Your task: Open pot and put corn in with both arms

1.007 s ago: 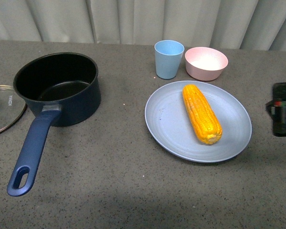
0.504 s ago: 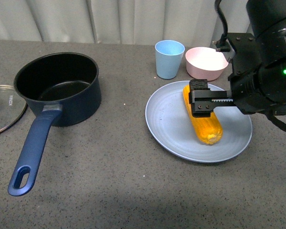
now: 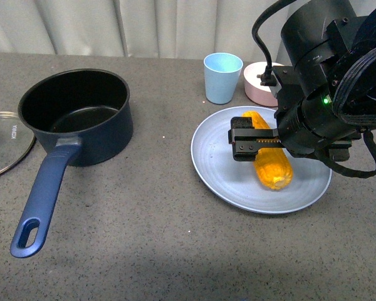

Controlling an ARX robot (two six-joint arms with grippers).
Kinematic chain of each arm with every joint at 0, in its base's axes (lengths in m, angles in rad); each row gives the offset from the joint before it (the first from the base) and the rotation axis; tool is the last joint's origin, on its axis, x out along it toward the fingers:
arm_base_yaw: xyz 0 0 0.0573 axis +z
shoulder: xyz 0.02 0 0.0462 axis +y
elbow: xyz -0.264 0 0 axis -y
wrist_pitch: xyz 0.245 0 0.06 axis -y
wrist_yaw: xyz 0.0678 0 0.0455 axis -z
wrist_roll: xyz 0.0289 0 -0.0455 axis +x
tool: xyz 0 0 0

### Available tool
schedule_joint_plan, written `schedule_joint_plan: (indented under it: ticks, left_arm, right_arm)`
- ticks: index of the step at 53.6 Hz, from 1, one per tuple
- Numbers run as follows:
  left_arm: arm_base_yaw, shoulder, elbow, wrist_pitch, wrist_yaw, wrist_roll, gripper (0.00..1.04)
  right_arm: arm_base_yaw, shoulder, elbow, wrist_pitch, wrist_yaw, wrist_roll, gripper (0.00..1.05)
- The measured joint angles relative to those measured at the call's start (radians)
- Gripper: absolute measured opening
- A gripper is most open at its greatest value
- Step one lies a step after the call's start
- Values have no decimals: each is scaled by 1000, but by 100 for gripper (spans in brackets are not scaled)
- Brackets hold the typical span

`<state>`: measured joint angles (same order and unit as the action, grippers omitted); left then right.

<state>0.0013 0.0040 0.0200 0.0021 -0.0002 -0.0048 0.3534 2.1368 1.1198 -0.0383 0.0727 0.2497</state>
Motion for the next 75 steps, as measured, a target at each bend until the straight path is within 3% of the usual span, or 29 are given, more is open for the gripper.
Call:
schedule_joint_plan:
  ticks: [15,30,49,75]
  left_arm:
    - [0,0,0,0,0,0,98]
    - [0,0,0,0,0,0,98]
    - [0,0,0,0,0,0,98]
    - [0,0,0,0,0,0,98]
  right_arm:
    - [3,1,1,7,-4,6,48]
    - [-6,-23,-18,10,-58,24,25]
    - [15,-159,7,60,-361,217,15]
    - [211,104,472,-61,-401,340,12]
